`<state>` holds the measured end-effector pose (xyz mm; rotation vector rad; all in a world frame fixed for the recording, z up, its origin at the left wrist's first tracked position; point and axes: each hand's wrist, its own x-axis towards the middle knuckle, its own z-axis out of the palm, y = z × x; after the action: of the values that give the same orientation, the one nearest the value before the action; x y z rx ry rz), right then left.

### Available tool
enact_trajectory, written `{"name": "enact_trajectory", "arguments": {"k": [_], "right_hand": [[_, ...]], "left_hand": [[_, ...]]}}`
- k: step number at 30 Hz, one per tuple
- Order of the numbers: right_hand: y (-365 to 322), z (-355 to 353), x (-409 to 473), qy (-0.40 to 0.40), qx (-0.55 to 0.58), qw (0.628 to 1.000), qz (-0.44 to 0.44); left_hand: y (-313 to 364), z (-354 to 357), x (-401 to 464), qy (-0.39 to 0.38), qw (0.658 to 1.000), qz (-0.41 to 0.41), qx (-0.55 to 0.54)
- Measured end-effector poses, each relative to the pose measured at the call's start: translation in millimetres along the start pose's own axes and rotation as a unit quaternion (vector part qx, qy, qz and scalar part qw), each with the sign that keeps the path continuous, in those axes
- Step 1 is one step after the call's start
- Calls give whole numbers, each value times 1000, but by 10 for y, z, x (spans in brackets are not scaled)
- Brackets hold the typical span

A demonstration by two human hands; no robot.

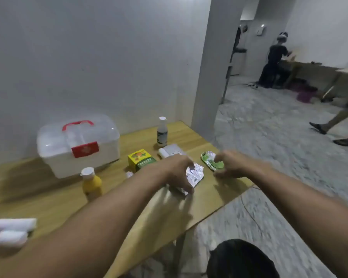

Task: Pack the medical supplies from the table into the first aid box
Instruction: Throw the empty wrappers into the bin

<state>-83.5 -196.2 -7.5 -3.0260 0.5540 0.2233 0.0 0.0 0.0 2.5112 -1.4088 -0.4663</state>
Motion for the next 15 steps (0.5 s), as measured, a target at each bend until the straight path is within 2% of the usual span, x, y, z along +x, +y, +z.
{"name": "enact_trajectory", "arguments": {"k": [3,5,10,15], "right_hand": [[86,204,-39,36,-19,999,9],[139,332,-61,58,-38,997,20],[321,466,-216,100,-79,991,27],[602,449,-590,141,9,990,31]], "left_hand": [[40,233,11,-35,999,-31,17],[37,375,27,-31,999,-37,25],[121,536,48,40,998,-33,34],[418,627,63,93,995,-17,30]]}}
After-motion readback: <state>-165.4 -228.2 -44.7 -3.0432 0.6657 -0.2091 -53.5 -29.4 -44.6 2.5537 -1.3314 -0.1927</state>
